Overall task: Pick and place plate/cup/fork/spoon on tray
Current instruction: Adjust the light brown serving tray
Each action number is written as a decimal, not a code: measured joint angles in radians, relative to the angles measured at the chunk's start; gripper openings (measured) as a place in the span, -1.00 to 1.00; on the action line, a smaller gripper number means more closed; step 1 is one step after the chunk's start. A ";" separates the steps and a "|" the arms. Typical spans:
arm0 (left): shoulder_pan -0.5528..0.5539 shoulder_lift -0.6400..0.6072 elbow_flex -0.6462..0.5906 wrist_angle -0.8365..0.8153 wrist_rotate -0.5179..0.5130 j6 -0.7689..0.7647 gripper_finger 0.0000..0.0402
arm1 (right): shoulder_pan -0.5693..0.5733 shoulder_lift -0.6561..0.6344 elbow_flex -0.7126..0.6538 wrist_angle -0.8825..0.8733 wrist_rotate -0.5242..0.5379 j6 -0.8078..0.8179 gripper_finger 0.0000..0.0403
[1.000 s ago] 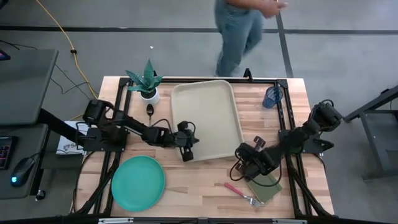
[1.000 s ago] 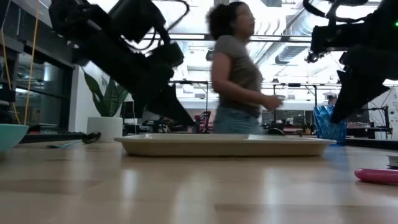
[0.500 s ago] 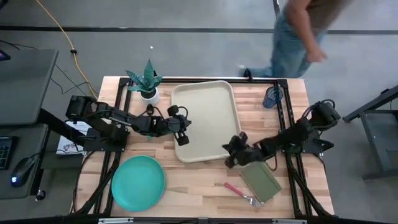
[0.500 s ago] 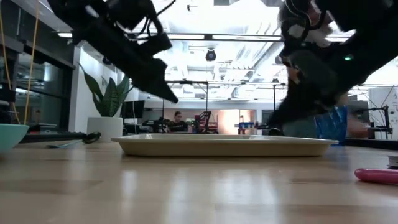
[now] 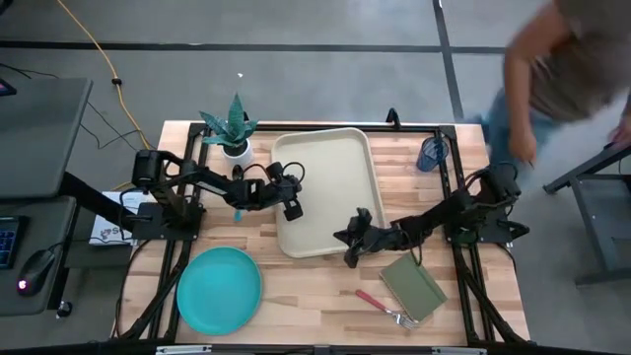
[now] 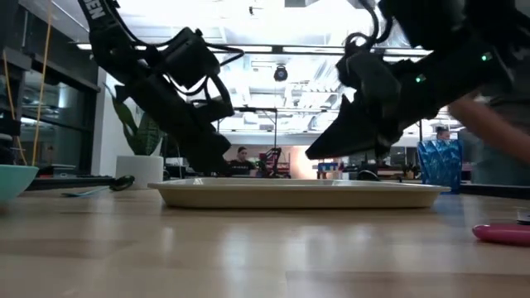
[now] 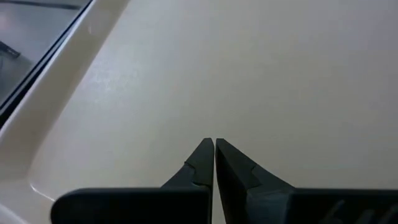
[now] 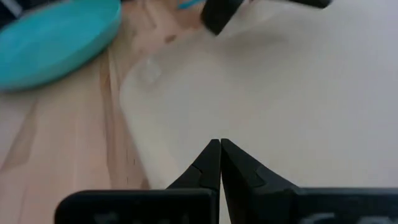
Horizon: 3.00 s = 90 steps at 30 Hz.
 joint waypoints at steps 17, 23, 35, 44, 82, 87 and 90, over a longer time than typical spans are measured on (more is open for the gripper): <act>-0.031 0.001 0.000 -0.124 0.030 -0.073 -1.00 | 0.045 0.071 0.032 -0.188 -0.061 0.141 -1.00; -0.093 -0.001 0.002 -0.205 0.025 -0.148 -1.00 | 0.090 0.064 0.034 -0.252 -0.054 0.164 -1.00; -0.232 -0.001 0.002 -0.228 0.014 -0.240 -1.00 | 0.150 -0.125 0.027 -0.677 -0.023 0.292 -1.00; -0.283 -0.003 0.002 -0.192 0.114 -0.321 -1.00 | 0.061 -0.160 0.027 -1.015 0.128 0.421 -1.00; -0.010 -0.013 0.003 -0.056 0.263 -0.132 -1.00 | 0.126 -0.231 0.028 -0.700 -0.256 0.152 -1.00; 0.009 0.038 0.005 -0.040 0.269 -0.134 -1.00 | 0.134 -0.217 0.028 -0.711 -0.241 0.186 -1.00; 0.009 0.049 0.006 -0.033 0.267 -0.134 -1.00 | 0.132 -0.217 0.028 -0.734 -0.242 0.194 -1.00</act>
